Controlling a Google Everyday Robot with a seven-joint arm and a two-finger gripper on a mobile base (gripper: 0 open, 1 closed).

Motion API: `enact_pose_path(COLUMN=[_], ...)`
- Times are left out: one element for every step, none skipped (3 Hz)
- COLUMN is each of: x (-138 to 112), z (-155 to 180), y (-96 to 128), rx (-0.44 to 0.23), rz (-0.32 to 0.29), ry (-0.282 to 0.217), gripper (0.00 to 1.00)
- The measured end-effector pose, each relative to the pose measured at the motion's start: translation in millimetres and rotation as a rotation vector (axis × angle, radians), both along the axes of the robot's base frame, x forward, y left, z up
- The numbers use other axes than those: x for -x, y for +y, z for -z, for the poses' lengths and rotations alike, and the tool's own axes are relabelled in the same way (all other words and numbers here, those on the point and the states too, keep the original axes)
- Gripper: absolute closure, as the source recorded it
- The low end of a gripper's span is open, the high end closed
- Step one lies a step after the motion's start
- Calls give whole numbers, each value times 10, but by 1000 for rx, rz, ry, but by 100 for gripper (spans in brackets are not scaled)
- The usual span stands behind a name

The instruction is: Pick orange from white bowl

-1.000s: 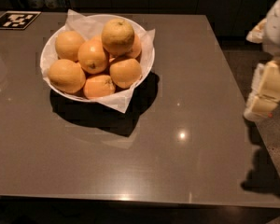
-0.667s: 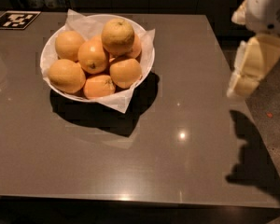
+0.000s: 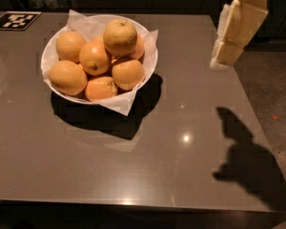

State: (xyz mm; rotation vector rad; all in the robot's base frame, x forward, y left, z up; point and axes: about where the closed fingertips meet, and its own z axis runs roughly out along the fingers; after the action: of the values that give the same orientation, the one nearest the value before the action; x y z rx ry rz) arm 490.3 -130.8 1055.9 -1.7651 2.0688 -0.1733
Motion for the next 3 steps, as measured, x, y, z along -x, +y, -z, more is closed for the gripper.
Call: enact_pose_path(x=[-25,-153,-338], z=[-36,-156,-320], y=[28,527,1364], rx=[-7,-24,-23], rz=[-2,-125,-331], ry=[-19,-43,-85], gripper=[0,0,0])
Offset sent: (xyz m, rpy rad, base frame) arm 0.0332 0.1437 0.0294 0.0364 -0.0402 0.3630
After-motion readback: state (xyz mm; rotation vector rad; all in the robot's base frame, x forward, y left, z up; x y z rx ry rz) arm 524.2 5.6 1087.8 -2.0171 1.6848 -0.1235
